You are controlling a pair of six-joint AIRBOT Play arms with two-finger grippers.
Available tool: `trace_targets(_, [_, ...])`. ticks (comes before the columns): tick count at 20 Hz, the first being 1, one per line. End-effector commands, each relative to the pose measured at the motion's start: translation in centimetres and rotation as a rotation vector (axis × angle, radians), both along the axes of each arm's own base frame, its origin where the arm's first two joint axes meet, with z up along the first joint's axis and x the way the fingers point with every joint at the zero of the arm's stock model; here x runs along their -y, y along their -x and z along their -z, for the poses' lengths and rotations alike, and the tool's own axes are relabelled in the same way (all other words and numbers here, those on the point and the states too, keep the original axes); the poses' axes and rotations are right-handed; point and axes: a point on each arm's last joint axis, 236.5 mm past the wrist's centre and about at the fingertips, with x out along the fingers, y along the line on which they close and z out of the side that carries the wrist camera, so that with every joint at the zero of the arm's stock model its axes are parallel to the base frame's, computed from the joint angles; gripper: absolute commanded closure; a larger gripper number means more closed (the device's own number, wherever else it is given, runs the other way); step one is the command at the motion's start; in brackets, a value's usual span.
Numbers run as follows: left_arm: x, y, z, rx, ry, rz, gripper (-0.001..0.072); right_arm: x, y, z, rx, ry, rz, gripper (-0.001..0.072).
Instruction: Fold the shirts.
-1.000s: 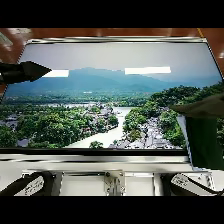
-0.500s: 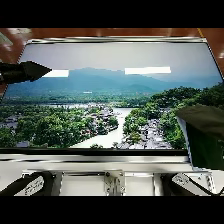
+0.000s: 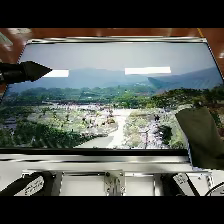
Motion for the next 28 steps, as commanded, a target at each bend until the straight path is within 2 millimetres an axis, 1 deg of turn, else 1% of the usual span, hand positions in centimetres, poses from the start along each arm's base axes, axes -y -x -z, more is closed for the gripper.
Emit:
trace_targets(1, [0.2, -0.1, -0.5, 0.006, 0.023, 0.0, 0.0673, 0.5, -0.9, 1.9, 0.108, 0.05, 0.044, 0.0019])
trace_targets(2, [0.3, -0.3, -0.5, 0.012, 0.023, -0.008, 0.0673, 0.8, -1.8, 1.2, 0.146, 0.058, 0.029, 0.0019])
trace_targets(3, [0.4, -0.6, -0.5, 0.018, 0.025, -0.014, 0.0673, 1.3, -2.7, -0.1, 0.182, 0.074, 0.021, 0.0019])
trace_targets(4, [0.6, -0.8, -0.4, 0.021, 0.022, -0.015, 0.0674, 2.4, -3.5, -1.8, 0.216, 0.112, 0.017, 0.0019])
trace_targets(5, [0.9, -1.1, 0.0, 0.021, 0.007, -0.014, 0.0674, 4.0, -4.6, -4.5, 0.262, 0.178, 0.014, 0.002])
trace_targets(6, [1.0, -1.5, 0.9, 0.018, -0.033, -0.02, 0.0675, 5.9, -6.2, -7.7, 0.334, 0.271, -0.001, 0.0024])
trace_targets(7, [0.8, -2.0, 2.6, -0.02, -0.086, -0.047, 0.0675, 7.6, -8.5, -11.8, 0.431, 0.393, -0.083, 0.0025])
trace_targets(8, [0.4, -2.2, 4.8, -0.083, -0.158, -0.078, 0.0675, 8.0, -11.0, -15.4, 0.501, 0.498, -0.231, 0.0025])
trace_targets(9, [-0.3, -2.0, 7.4, -0.16, -0.265, -0.102, 0.0675, 7.2, -13.6, -18.3, 0.532, 0.58, -0.389, 0.0025])
trace_targets(10, [-0.9, -1.3, 10.3, -0.243, -0.41, -0.104, 0.0675, 5.8, -15.9, -19.7, 0.547, 0.617, -0.489, 0.0025])
trace_targets(11, [-1.3, -0.4, 12.5, -0.312, -0.552, -0.085, 0.0675, 3.0, -18.6, -19.8, 0.573, 0.602, -0.588, 0.0025])
trace_targets(12, [-1.3, 0.7, 14.4, -0.381, -0.691, -0.051, 0.0674, -0.3, -20.7, -19.0, 0.585, 0.545, -0.674, 0.0024])
trace_targets(13, [-0.9, 1.4, 15.7, -0.419, -0.799, -0.003, 0.0652, -4.2, -22.4, -17.4, 0.572, 0.453, -0.743, 0.0024])
trace_targets(14, [-0.1, 2.1, 17.1, -0.454, -0.878, 0.054, 0.03, -7.7, -23.4, -15.5, 0.548, 0.362, -0.785, 0.0023])
trace_targets(15, [0.8, 2.8, 18.3, -0.499, -0.913, 0.088, 0.0026, -11.2, -24.4, -13.6, 0.543, 0.262, -0.831, 0.0022])
trace_targets(16, [1.4, 3.4, 19.4, -0.534, -0.932, 0.12, 0.0004, -13.9, -24.9, -12.0, 0.523, 0.172, -0.881, 0.0022])
trace_targets(17, [1.8, 3.8, 20.0, -0.559, -0.93, 0.122, 0.0004, -15.9, -24.8, -10.5, 0.48, 0.095, -0.927, 0.0021])
trace_targets(18, [2.2, 3.8, 20.1, -0.563, -0.913, 0.119, 0.0004, -17.4, -24.4, -9.1, 0.432, 0.038, -0.971, 0.0022])
trace_targets(20, [2.5, 3.2, 19.5, -0.53, -0.887, 0.107, 0.0004, -18.3, -24.2, -7.4, 0.364, 0.017, -1.03, 0.0022])
trace_targets(22, [2.6, 3.0, 19.4, -0.519, -0.883, 0.104, 0.0005, -19.3, -24.5, -6.7, 0.354, -0.002, -1.057, 0.0022])
trace_targets(25, [2.7, 3.0, 19.5, -0.52, -0.883, 0.104, 0.0005, -20.1, -24.6, -6.8, 0.369, -0.017, -1.065, 0.0022])
trace_targets(28, [2.7, 2.8, 19.5, -0.514, -0.881, 0.102, 0.0005, -20.2, -24.6, -6.9, 0.371, -0.019, -1.065, 0.0022])
